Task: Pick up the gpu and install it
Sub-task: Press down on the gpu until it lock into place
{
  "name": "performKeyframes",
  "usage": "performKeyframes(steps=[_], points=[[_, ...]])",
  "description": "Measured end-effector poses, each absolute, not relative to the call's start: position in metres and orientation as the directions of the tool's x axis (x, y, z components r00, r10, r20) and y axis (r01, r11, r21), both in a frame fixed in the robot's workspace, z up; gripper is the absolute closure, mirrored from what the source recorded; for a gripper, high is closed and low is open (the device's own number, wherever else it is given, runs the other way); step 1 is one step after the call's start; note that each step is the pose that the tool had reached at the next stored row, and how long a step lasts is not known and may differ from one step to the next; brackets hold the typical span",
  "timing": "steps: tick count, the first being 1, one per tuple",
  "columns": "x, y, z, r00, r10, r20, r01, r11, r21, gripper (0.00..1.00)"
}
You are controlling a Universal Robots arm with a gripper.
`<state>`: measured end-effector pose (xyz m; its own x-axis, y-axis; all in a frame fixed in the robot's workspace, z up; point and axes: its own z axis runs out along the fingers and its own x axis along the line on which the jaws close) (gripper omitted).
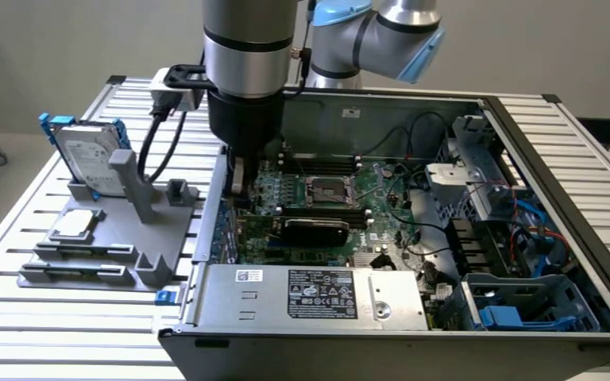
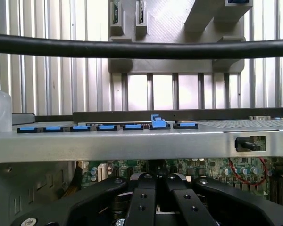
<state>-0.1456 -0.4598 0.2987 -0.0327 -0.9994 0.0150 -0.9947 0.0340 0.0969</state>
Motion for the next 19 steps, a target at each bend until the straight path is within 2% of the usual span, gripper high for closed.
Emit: performKeyframes(steps=[19], points=[[-0.1457,-0.4588,0.2974,-0.048,-0.999,0.015,-0.993,0.050,0.103,0.89]])
